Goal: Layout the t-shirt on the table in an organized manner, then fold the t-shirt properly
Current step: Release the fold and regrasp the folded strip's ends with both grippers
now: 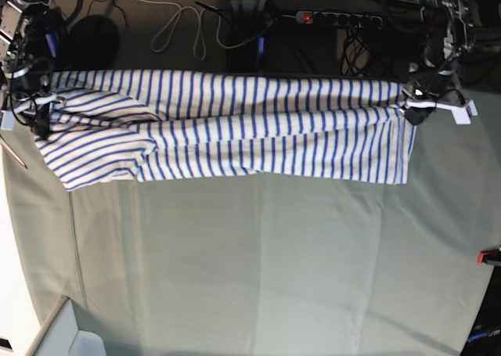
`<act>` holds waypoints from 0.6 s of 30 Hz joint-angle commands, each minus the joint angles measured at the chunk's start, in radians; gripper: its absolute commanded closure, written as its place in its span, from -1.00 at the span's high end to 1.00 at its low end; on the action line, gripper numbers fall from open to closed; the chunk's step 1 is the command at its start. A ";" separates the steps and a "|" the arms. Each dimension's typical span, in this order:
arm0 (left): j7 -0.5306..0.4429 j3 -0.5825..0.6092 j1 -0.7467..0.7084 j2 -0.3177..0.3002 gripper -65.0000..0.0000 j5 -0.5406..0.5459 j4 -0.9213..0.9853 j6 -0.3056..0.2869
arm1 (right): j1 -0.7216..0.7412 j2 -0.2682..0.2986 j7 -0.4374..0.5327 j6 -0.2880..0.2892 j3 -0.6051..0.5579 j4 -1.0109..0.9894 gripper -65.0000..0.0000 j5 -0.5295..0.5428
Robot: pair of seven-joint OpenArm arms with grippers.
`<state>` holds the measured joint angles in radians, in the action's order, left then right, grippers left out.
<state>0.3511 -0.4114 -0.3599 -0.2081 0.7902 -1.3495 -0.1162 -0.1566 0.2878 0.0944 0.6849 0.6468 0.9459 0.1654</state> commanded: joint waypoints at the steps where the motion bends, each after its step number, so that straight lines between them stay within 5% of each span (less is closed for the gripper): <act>1: -0.014 -0.007 0.002 -0.020 -0.98 0.004 -0.014 -0.004 | -0.001 0.021 0.021 0.013 0.006 0.011 -0.66 0.012; 6: -0.011 -0.007 -0.004 -0.018 -0.54 0.004 -0.015 -0.004 | -0.022 0.021 0.026 0.013 0.014 0.018 -0.21 0.018; 12: -0.011 -0.007 -0.006 -0.015 0.16 0.005 -0.021 -0.004 | -0.054 0.004 0.026 0.013 0.086 0.107 -0.06 0.099; 18: -0.011 -0.007 -0.008 -0.020 0.29 0.005 -0.021 -0.004 | -0.056 -0.062 0.021 0.013 0.209 0.215 -0.06 0.102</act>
<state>0.3595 -0.4118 -0.3679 -0.2153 0.7902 -1.3544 -0.1158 -0.2150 0.2062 0.0902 0.6998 0.8497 1.1427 0.2516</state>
